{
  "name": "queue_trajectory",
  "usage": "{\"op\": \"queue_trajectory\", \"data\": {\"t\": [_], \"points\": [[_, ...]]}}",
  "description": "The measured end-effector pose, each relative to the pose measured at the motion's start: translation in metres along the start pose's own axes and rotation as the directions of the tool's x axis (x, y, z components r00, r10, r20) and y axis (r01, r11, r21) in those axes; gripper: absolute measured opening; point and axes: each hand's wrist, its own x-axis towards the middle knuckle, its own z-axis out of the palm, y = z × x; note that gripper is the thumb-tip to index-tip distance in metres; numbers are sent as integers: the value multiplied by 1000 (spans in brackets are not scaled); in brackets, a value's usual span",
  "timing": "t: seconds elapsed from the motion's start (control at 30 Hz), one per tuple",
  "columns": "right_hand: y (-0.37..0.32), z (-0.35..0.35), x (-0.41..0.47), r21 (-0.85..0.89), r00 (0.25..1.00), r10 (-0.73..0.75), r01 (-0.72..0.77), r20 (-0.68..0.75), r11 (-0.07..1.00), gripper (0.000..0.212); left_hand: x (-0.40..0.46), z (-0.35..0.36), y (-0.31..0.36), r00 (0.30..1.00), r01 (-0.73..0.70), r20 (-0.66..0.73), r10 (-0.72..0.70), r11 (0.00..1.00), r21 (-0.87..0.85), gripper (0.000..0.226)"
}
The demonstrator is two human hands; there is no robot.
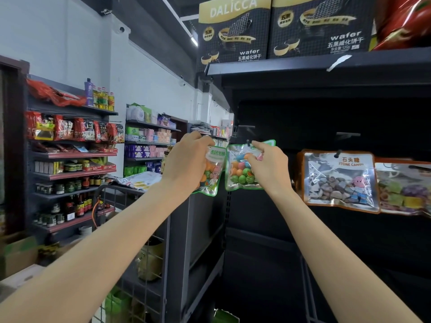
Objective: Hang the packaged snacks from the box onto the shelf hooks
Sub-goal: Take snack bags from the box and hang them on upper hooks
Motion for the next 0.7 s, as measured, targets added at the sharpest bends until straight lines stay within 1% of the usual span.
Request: {"op": "queue_trajectory", "data": {"t": [0.13,0.2,0.3,0.37,0.47,0.5,0.57,0.6,0.63,0.67,0.7], "points": [[13,6,8,-69,999,28,-31,-35,997,47,2,2,2,1000,2,-12,-1,1000,15,34],[15,8,8,-115,997,68,-72,-37,991,46,2,3,4,1000,14,-2,-14,1000,3,30],[19,15,15,-148,990,139,-143,-35,979,39,-2,5,6,999,-23,-28,25,999,48,34],[24,21,24,-152,984,177,-179,-24,972,37,-3,6,7,999,-31,-24,32,999,44,33],[33,31,41,-51,961,278,-277,5,960,39,-4,5,12,998,-56,-27,58,996,72,31],[35,35,47,-50,948,319,-318,-4,947,40,-3,3,13,998,-61,-28,63,996,71,30],[38,40,55,12,896,444,-444,-21,896,51,-3,2,15,999,-49,-16,50,998,28,29],[40,43,57,119,856,517,-510,-26,852,57,-3,3,16,999,-45,-7,45,999,6,29],[39,44,57,226,825,564,-545,-29,808,60,-2,4,16,999,-48,-4,48,999,-3,30],[36,46,58,364,791,612,-569,-3,737,60,0,5,15,998,-60,-4,60,998,2,31],[33,47,57,431,761,648,-597,37,677,64,1,5,13,997,-71,-8,71,997,9,31]]}}
